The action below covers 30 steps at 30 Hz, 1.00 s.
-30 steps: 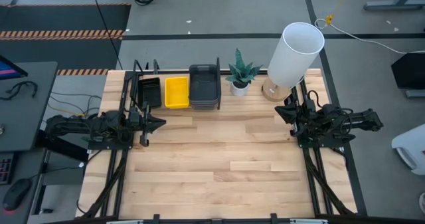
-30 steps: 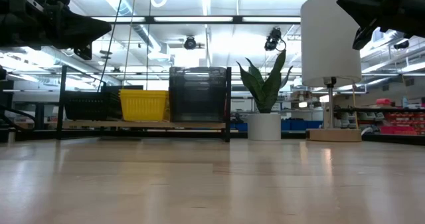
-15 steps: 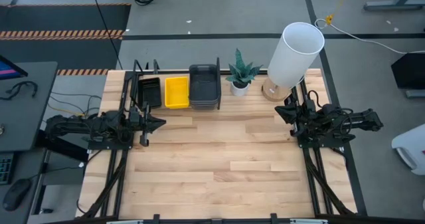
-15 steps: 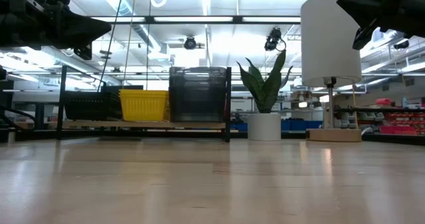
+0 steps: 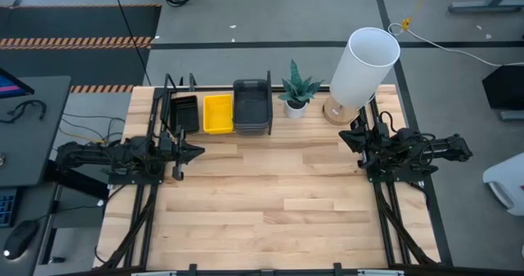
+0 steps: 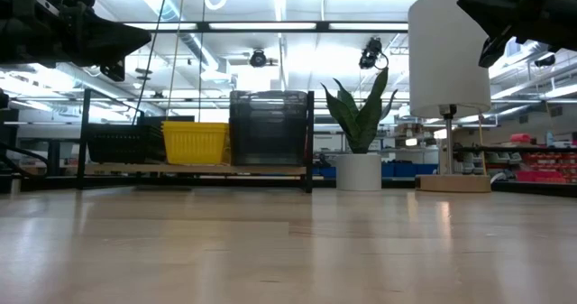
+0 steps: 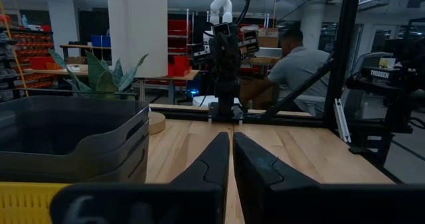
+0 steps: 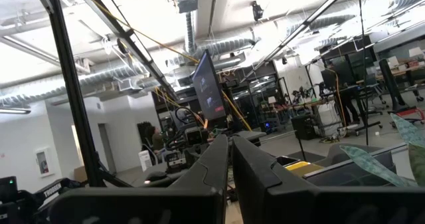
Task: Stack baskets on shelf by color
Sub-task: Return to Home Position
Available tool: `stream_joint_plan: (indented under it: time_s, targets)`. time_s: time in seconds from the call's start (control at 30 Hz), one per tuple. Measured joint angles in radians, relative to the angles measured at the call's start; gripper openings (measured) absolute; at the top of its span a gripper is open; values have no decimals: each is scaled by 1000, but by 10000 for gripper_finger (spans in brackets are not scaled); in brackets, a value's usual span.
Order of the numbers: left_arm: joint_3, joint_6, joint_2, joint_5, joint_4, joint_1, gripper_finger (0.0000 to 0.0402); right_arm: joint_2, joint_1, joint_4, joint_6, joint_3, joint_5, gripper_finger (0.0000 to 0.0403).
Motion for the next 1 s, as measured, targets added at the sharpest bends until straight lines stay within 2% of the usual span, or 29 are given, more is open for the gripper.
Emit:
stream_joint_plan:
  time_s: [1.0]
  targets:
    - [0, 0, 0, 0, 0, 0, 32, 0, 0, 0, 0, 0, 0, 27]
